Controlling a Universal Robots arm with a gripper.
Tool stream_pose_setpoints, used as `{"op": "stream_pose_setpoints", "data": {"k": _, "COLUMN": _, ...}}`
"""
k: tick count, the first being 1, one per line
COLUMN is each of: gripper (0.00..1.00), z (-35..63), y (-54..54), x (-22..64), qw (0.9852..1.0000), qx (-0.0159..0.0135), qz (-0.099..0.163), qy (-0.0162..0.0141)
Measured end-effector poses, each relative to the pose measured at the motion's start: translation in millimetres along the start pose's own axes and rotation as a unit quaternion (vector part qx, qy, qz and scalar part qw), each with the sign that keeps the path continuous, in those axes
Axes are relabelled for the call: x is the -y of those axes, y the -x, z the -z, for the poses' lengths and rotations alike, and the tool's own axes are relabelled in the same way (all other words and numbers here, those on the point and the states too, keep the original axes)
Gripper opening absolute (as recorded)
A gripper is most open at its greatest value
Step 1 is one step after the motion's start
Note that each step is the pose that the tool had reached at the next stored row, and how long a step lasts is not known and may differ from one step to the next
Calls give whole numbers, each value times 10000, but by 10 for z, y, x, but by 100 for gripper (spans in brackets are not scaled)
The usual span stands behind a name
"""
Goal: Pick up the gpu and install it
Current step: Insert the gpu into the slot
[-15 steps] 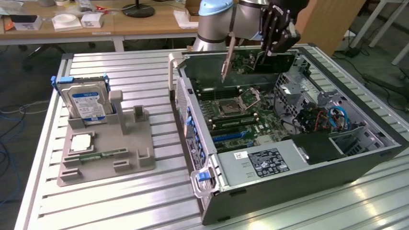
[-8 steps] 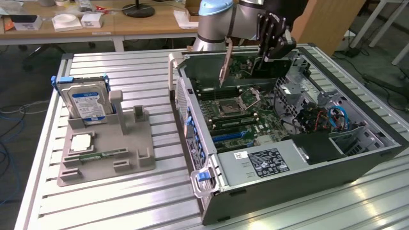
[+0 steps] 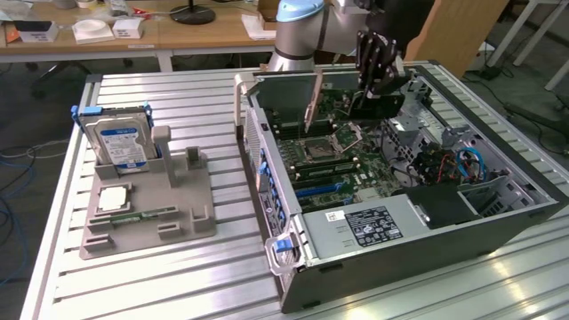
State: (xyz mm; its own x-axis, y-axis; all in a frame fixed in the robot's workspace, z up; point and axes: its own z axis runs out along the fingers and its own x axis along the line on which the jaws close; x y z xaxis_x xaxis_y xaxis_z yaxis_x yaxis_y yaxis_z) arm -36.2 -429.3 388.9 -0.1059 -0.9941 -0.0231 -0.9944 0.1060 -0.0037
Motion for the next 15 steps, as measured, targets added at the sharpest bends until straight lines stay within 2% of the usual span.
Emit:
{"op": "stream_pose_setpoints", "data": {"k": 2, "gripper": 26, "z": -37, "y": -6, "x": -38, "qw": 10000, "qx": -6, "qz": -6, "qy": 0}}
{"op": "stream_pose_setpoints", "data": {"k": 8, "gripper": 26, "z": -147, "y": -25, "x": -38, "qw": 10000, "qx": -9, "qz": -13, "qy": -1}}
{"op": "stream_pose_setpoints", "data": {"k": 12, "gripper": 26, "z": -207, "y": -46, "x": -49, "qw": 10000, "qx": -2, "qz": 81, "qy": 1}}
{"op": "stream_pose_setpoints", "data": {"k": 15, "gripper": 26, "z": -261, "y": -48, "x": -55, "qw": 9995, "qx": -2, "qz": 310, "qy": 7}}
